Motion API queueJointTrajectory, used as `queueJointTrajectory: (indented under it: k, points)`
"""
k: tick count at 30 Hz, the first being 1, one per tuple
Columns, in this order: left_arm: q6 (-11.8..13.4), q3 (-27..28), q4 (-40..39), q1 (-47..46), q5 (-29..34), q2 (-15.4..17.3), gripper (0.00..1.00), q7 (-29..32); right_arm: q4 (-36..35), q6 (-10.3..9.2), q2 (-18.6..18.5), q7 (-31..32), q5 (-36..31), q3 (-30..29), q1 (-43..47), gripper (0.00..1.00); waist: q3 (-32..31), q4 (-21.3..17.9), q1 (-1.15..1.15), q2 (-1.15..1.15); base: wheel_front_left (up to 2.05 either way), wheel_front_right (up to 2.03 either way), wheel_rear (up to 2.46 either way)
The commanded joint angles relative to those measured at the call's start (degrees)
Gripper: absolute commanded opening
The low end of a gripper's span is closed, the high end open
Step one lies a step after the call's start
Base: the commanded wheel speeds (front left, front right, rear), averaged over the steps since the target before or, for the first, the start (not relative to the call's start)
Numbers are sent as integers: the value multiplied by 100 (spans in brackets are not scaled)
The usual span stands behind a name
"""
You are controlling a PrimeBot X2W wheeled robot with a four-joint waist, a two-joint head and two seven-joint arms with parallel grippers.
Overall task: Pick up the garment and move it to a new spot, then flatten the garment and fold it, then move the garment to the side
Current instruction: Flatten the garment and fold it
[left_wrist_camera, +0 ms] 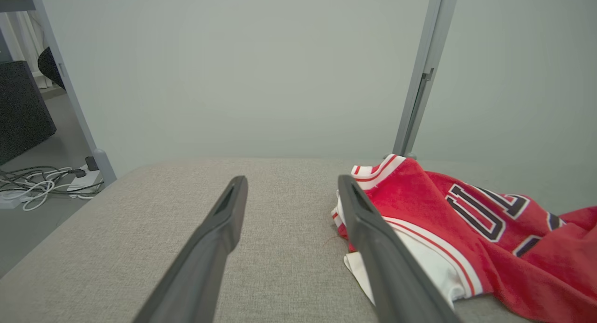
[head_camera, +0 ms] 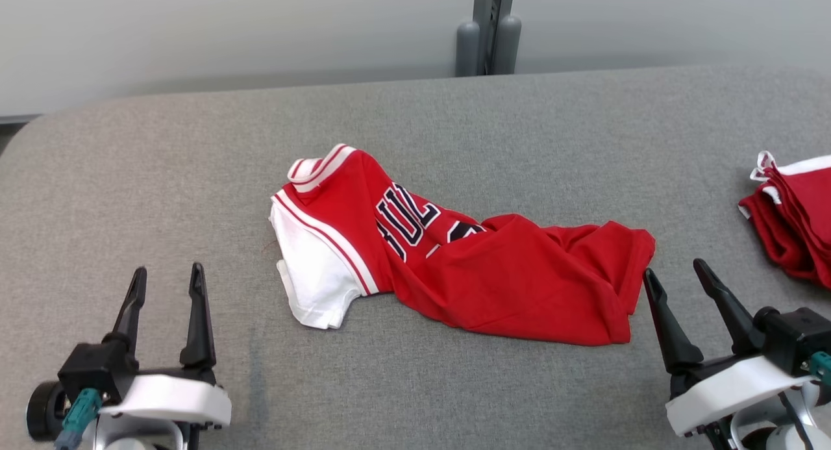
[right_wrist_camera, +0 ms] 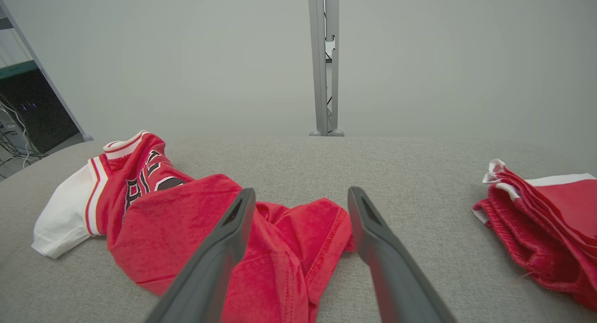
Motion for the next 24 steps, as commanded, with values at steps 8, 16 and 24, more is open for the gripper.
queueJointTrajectory:
  k: [8,16,24]
  points:
    - [215,-105,-551,732,135,87,100,269,0,1,-19,87,-60,-35,339,100,-428,53,0,0,0,0,0]
    - [328,-225,-840,1031,140,68,100,494,-211,1,93,131,-166,-255,567,100,-521,9,0,0,0,0,0]
    - [367,-260,-936,1074,122,94,100,571,-338,1,153,197,-187,-298,600,100,-505,3,0,0,0,0,0]
